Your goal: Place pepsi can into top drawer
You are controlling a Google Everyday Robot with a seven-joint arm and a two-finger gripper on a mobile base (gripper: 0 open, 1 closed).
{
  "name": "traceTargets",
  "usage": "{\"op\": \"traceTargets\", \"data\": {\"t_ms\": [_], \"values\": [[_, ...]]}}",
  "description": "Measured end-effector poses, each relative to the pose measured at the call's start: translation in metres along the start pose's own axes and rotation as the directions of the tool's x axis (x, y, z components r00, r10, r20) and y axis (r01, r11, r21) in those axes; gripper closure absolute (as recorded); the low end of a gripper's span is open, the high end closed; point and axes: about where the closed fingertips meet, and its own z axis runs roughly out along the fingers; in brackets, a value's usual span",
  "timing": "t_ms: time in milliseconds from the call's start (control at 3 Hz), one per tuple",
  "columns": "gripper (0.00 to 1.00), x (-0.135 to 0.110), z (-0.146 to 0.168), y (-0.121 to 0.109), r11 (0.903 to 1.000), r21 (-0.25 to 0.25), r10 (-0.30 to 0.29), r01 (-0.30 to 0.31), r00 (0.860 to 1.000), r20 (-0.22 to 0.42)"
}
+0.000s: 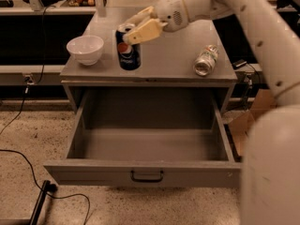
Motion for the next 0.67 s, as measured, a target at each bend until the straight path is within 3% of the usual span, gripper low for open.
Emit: {"op": "traceTargets", "data": {"t_ms": [333,667], "values": [[1.0,-0.012,-0.028,0.038,0.9913,0.089,-0.097,0.096,0.995,0.002],[1.0,-0.007,-0.048,0.064,0.9747,0.119,-0.18,0.189,0.98,-0.08]]}}
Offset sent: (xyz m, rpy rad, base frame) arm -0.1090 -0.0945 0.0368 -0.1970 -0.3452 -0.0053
